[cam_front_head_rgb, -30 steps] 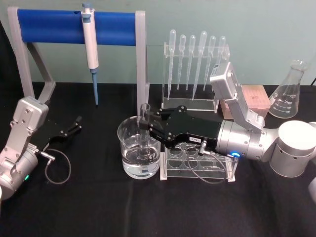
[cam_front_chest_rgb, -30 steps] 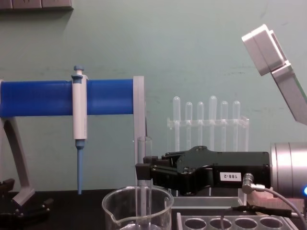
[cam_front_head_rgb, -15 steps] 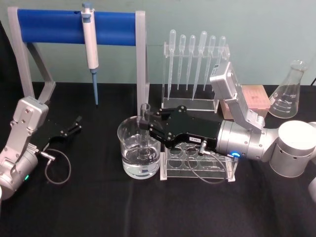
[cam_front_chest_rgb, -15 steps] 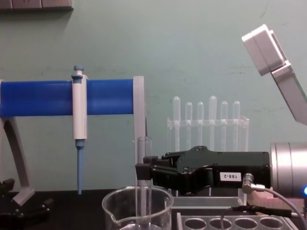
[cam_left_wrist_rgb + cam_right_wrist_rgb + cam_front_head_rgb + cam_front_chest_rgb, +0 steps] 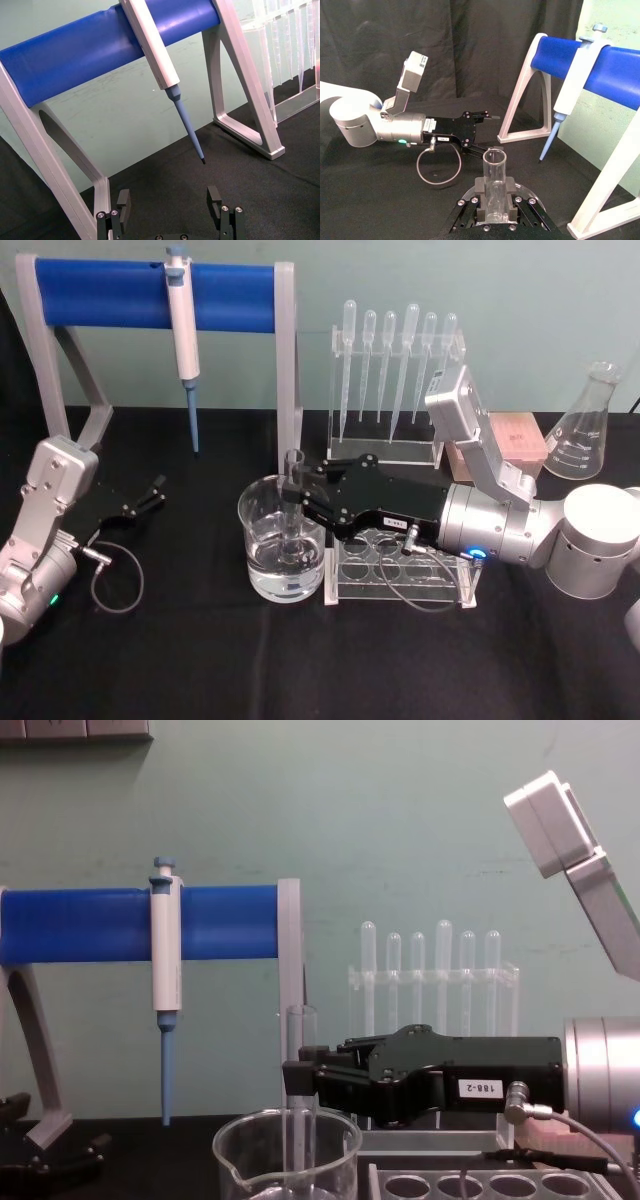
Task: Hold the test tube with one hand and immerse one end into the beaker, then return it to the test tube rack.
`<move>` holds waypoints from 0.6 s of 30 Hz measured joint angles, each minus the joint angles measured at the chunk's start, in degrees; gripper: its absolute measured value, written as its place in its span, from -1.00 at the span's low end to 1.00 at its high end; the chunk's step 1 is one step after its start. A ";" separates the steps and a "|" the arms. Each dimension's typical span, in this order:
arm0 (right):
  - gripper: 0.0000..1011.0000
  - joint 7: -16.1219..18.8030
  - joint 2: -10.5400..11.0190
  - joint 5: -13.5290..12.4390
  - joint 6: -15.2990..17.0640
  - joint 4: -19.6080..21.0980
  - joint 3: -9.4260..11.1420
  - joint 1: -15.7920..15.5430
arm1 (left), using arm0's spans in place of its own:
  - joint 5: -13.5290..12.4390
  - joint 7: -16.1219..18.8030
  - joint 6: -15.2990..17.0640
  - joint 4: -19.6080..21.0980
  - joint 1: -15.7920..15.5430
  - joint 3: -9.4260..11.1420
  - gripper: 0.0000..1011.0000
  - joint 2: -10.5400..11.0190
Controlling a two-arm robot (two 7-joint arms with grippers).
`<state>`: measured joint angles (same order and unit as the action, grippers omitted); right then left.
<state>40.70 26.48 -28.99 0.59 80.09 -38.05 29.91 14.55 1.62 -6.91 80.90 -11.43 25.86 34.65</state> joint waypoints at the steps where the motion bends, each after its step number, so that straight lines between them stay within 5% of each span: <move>1: -0.54 0.00 0.00 0.00 0.00 0.00 0.00 0.00 | 0.00 0.00 0.00 0.00 0.00 0.00 0.98 0.00; 18: -0.54 0.00 0.00 0.00 0.00 0.00 0.00 0.00 | 0.00 0.00 0.00 0.00 0.00 0.00 0.98 0.00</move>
<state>40.70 26.48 -28.99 0.59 80.09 -38.06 29.91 14.55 1.62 -6.90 80.90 -11.43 25.86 34.65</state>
